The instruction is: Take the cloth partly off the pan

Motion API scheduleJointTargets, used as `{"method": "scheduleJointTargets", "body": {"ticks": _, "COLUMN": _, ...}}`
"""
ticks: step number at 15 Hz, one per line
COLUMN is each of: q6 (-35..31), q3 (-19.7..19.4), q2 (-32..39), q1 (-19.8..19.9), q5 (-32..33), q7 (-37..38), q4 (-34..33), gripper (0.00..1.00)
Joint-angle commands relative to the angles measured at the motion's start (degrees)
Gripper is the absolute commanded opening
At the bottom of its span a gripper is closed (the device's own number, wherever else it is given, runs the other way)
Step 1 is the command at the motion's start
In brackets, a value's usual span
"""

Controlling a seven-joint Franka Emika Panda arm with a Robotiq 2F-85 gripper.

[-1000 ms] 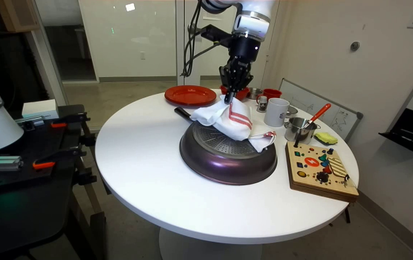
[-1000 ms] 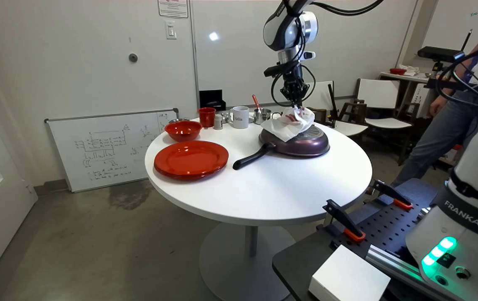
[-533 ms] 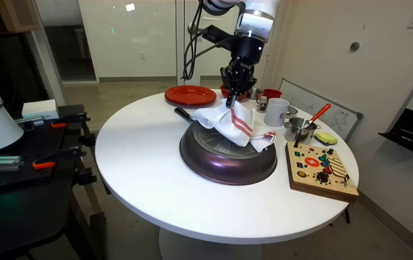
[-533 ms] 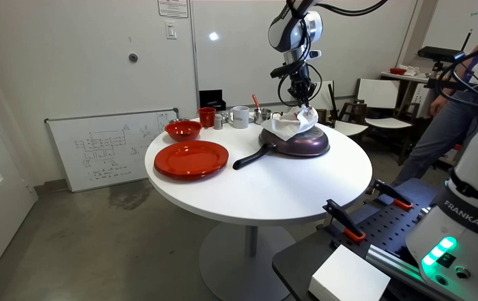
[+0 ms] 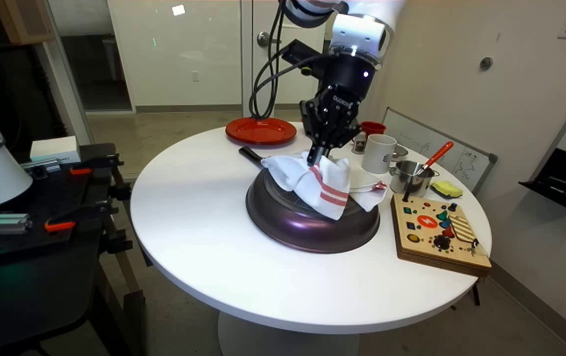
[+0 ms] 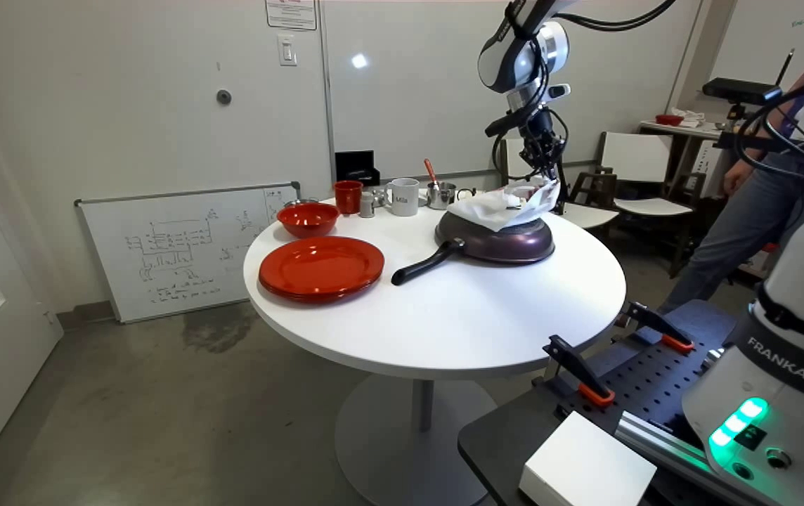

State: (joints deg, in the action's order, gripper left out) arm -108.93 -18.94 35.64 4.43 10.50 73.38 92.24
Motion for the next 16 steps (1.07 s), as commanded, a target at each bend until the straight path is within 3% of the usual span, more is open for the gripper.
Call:
{"method": "scheduleJointTargets", "body": {"ticks": 1, "q6": 8.91, "q3": -1.12, "q2": 2.49, "q1": -0.47, "q5": 2.27, "q7": 7.27, "q4": -3.01, "gripper": 0.03}}
{"method": "scheduleJointTargets", "body": {"ticks": 5, "q6": 18.31, "q3": 0.68, "q2": 3.66, "q1": 1.53, "q5": -1.89, "q7": 11.88, "q4": -4.20, "gripper": 0.03}}
{"method": "scheduleJointTargets", "body": {"ticks": 9, "q6": 27.71, "q3": 1.31, "q2": 5.46, "q1": 1.46, "q5": -1.35, "q7": 14.38, "q4": -4.90, "gripper": 0.03}}
{"method": "scheduleJointTargets", "body": {"ticks": 16, "q6": 36.53, "q3": 2.01, "q2": 7.29, "q1": 1.44, "q5": -0.56, "q7": 14.42, "q4": -4.22, "gripper": 0.03}}
